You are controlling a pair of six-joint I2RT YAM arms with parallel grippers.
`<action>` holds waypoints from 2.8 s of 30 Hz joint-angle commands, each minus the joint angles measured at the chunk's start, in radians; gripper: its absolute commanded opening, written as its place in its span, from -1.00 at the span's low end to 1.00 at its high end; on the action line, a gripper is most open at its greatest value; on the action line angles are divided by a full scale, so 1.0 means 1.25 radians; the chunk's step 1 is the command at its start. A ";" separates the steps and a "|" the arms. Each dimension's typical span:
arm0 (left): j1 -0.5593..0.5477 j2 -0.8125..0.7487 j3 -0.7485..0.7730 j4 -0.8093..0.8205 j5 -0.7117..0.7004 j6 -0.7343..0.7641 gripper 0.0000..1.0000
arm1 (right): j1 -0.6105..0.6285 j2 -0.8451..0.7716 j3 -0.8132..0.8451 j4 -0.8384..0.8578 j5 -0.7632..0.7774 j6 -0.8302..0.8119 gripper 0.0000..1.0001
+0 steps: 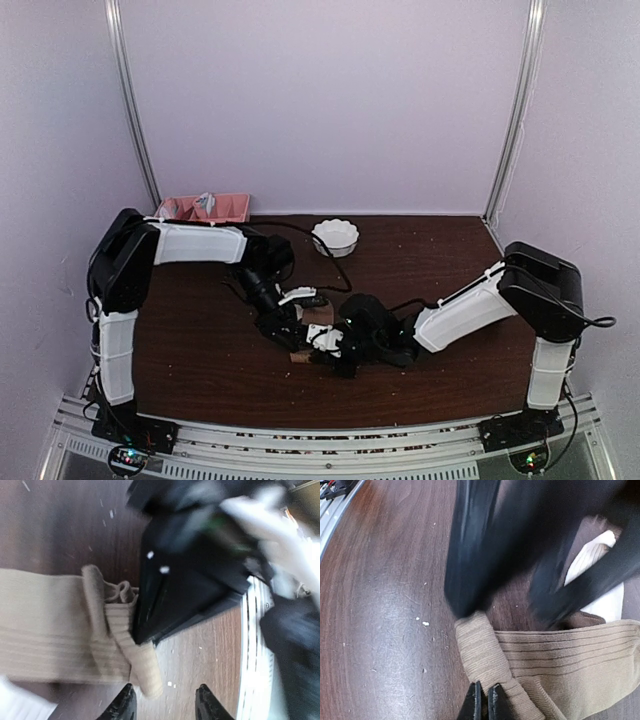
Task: Roll the socks
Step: Roll the sock at the center of the board.
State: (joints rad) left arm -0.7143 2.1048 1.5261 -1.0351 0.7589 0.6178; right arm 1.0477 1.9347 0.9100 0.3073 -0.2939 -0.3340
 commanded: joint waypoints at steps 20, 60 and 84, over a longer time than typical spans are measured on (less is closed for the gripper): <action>-0.006 -0.198 -0.208 0.219 -0.032 0.125 -0.25 | -0.147 0.115 0.011 -0.298 -0.324 0.483 -1.00; -0.118 -0.200 -0.231 0.392 -0.171 0.087 -0.32 | -0.196 0.171 0.044 -0.241 -0.428 0.627 -1.00; -0.119 -0.089 -0.195 0.426 -0.240 0.049 -0.96 | -0.202 0.153 0.014 -0.154 -0.436 0.690 -1.00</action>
State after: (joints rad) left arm -0.8650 1.9732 1.2652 -0.5098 0.4355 0.6971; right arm 0.8001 2.0644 0.9955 0.2707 -0.9424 0.5056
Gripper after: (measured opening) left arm 0.079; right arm 0.023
